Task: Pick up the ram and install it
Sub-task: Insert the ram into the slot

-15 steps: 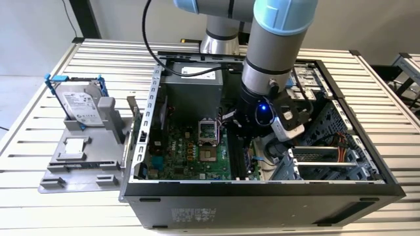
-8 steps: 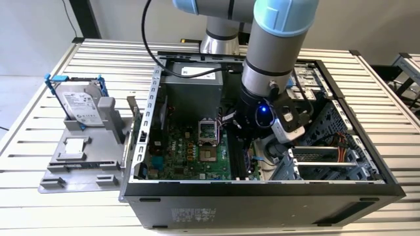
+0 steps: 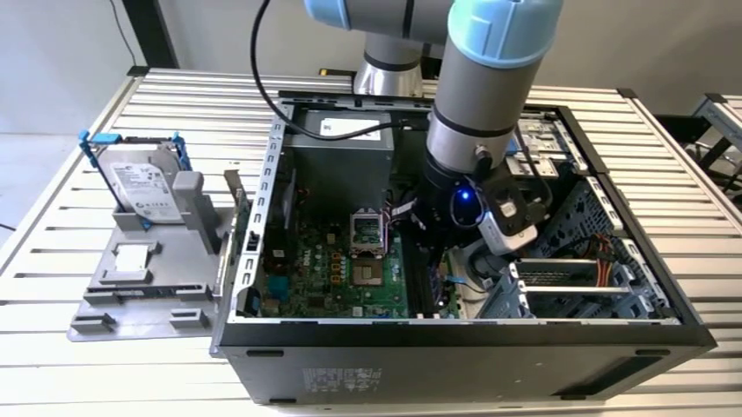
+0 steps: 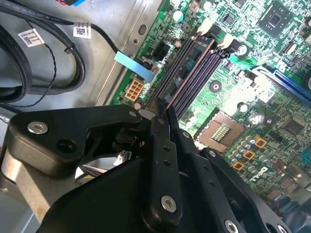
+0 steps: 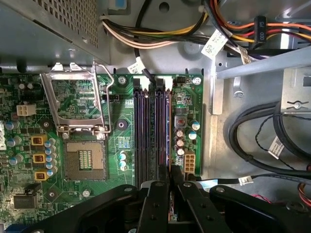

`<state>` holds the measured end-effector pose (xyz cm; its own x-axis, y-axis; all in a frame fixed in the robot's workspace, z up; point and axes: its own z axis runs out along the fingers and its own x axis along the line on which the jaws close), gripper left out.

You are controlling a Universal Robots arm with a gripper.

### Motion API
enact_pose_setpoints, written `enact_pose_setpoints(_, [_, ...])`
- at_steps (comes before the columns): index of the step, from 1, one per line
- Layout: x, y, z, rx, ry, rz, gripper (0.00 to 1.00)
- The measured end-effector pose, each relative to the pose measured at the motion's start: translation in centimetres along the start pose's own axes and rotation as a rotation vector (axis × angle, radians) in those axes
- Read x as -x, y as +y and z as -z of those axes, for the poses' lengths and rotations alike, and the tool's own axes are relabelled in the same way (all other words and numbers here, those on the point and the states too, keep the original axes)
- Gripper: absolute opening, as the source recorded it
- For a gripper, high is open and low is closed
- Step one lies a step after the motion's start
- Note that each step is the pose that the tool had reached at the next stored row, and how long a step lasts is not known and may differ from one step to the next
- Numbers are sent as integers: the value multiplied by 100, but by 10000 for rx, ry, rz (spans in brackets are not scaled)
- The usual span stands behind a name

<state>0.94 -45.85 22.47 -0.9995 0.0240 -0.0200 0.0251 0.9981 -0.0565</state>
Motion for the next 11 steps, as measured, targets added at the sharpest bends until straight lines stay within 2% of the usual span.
enact_pose_setpoints(11, [17, 7, -27, -13, 16, 2, 0])
